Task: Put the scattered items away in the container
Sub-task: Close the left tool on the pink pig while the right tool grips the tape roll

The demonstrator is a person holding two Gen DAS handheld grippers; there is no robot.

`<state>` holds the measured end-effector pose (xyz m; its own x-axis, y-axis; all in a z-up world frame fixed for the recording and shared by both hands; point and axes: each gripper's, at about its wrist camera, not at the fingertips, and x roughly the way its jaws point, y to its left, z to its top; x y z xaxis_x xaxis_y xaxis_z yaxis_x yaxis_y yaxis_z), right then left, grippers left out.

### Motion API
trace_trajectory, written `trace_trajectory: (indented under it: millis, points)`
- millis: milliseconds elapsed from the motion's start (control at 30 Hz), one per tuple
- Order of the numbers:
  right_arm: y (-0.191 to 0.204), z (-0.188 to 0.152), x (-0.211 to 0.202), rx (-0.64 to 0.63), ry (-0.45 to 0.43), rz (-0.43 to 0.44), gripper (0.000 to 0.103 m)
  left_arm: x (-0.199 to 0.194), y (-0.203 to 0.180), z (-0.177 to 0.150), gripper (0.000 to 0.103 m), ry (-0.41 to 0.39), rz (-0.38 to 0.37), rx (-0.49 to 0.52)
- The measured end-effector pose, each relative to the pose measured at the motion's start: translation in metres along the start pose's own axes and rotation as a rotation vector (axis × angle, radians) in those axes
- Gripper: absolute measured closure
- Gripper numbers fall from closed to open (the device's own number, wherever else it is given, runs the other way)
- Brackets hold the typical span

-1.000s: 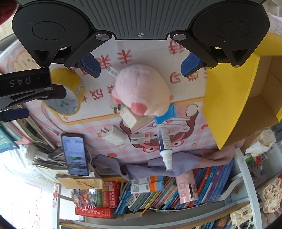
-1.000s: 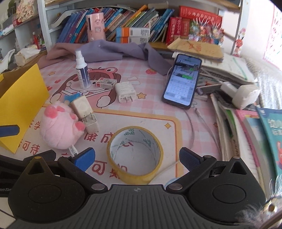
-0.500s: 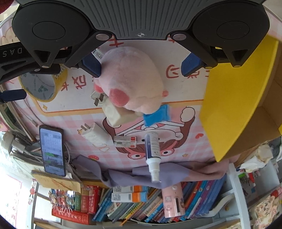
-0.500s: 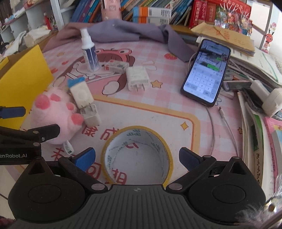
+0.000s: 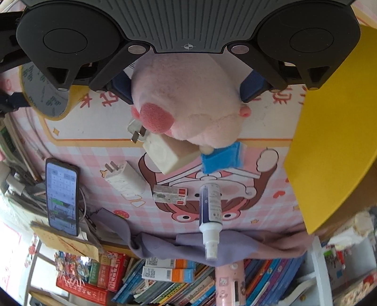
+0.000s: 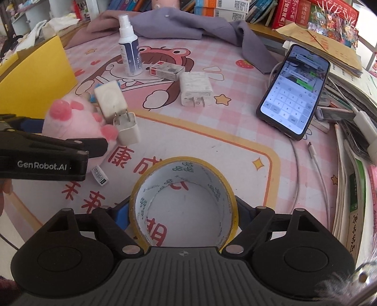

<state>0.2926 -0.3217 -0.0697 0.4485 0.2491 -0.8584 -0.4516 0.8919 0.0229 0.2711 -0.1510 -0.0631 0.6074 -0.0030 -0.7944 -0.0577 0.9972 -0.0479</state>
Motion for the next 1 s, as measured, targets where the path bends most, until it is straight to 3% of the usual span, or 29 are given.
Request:
trace_trajectory:
  millis: [200, 300, 600, 1000]
  points:
    - [-0.003, -0.001, -0.005, 0.008, -0.022, 0.022, 0.021, -0.009, -0.001, -0.002, 0.028, -0.008, 0.005, -0.002]
    - [-0.002, -0.001, -0.012, 0.009, -0.055, 0.023, 0.021, -0.018, 0.002, -0.004, 0.031, -0.021, 0.018, -0.019]
    - [0.005, -0.001, -0.025, 0.016, -0.094, 0.049, 0.021, -0.053, 0.014, -0.012, 0.031, -0.064, -0.001, -0.064]
    - [0.034, -0.017, -0.049, 0.002, -0.128, 0.009, 0.021, -0.084, 0.022, -0.037, 0.031, -0.116, -0.056, -0.025]
